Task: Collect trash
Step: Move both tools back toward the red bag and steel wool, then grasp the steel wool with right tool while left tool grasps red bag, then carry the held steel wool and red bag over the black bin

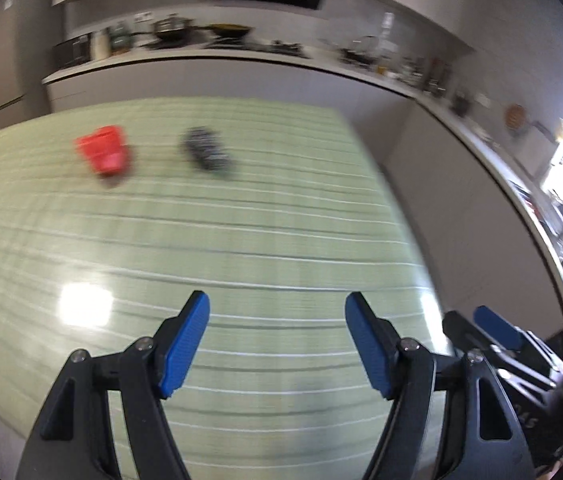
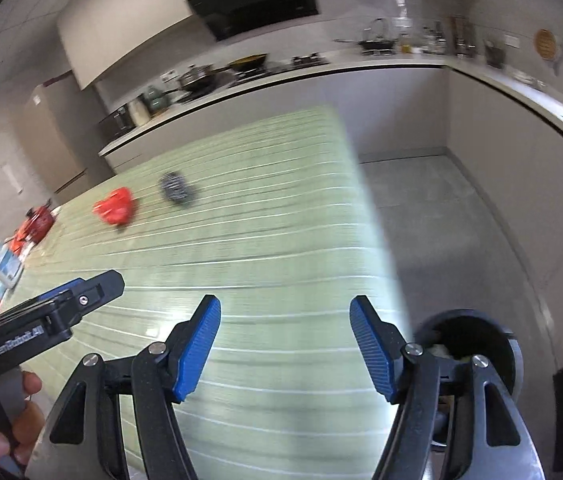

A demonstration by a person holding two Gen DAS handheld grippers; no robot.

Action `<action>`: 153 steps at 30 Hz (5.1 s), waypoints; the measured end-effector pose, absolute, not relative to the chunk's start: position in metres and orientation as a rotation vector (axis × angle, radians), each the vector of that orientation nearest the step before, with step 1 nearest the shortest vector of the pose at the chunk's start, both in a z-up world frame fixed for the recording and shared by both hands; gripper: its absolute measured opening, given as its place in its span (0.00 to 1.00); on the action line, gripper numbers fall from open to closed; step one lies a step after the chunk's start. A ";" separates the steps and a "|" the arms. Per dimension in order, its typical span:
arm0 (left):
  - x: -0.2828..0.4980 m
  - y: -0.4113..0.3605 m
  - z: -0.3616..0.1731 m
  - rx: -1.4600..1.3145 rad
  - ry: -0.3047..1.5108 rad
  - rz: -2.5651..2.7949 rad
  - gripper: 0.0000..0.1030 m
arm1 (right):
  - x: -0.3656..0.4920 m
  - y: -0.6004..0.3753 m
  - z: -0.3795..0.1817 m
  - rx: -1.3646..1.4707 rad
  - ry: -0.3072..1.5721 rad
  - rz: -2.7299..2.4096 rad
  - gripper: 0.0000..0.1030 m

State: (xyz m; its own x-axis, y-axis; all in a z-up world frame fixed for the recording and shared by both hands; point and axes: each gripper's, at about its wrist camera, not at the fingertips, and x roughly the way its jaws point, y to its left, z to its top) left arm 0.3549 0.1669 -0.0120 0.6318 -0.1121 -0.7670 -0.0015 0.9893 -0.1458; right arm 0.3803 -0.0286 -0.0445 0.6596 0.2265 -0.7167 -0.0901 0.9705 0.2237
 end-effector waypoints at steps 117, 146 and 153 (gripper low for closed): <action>0.337 0.167 -0.034 -0.162 0.932 -0.298 0.36 | 0.325 -0.030 -0.054 0.187 0.857 0.111 0.42; 0.292 -0.112 -0.076 -0.143 1.002 -0.272 0.36 | 0.271 -0.341 -0.094 0.227 0.928 0.132 0.42; 0.308 -0.137 -0.112 -0.072 1.034 -0.209 0.36 | 0.308 -0.355 -0.135 0.248 0.980 0.167 0.42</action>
